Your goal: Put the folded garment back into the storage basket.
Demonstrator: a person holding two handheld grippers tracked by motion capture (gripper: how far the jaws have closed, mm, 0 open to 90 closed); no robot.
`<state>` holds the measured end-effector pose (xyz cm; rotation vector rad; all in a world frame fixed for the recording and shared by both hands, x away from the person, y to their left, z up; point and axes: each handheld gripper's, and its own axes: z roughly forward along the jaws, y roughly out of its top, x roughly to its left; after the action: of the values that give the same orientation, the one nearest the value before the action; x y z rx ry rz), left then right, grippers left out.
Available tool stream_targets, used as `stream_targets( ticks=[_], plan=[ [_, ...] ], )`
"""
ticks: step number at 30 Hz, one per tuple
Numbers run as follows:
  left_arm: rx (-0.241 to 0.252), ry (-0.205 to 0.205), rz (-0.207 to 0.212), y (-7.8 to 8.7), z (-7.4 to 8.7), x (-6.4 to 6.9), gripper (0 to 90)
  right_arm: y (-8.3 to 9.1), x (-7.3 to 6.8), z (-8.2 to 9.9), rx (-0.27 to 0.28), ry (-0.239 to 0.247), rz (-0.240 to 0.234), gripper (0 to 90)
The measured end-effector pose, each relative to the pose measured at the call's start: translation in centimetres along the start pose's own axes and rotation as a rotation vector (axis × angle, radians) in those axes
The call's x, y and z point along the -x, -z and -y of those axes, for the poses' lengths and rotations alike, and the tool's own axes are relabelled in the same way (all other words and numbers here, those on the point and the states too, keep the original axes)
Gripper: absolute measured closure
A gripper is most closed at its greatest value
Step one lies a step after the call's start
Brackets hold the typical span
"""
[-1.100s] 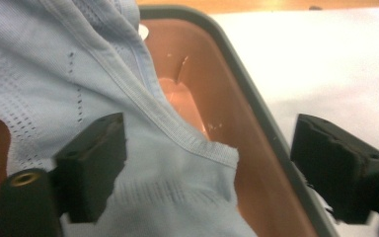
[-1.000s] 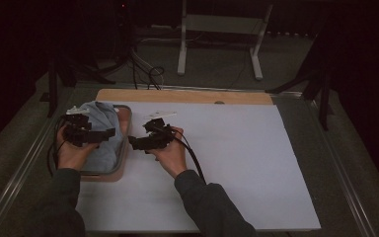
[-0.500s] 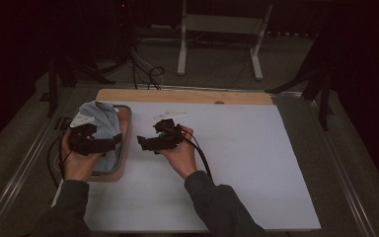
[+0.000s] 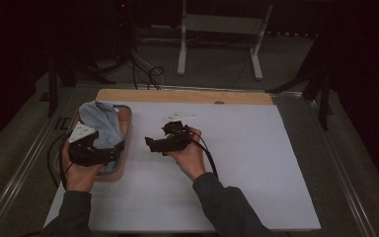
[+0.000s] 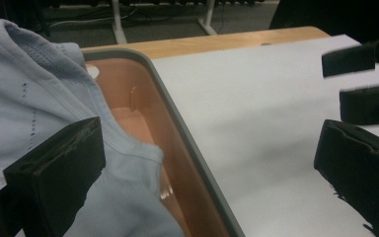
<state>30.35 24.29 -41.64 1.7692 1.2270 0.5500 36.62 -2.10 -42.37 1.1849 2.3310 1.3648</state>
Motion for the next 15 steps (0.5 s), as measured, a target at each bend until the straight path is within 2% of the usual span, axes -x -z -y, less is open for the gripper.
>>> stream_targets(
  ticks=[2, 6, 15],
  plan=[
    [-0.003, -0.004, 0.0, 0.0, 0.0, 0.0, 0.4, 0.1, 0.0, 0.0, -0.001, -0.001, 0.002, 8.9],
    [0.021, 0.003, 0.001, 0.1, 0.3, 0.0, 0.4, 0.6, 0.3, 0.2, 0.002, 0.002, -0.002, 8.8],
    [0.051, 0.012, 0.028, 0.1, 0.9, 0.4, 0.3, 1.5, 1.1, 1.0, 0.003, -0.008, 0.0, 8.8]
  ],
)
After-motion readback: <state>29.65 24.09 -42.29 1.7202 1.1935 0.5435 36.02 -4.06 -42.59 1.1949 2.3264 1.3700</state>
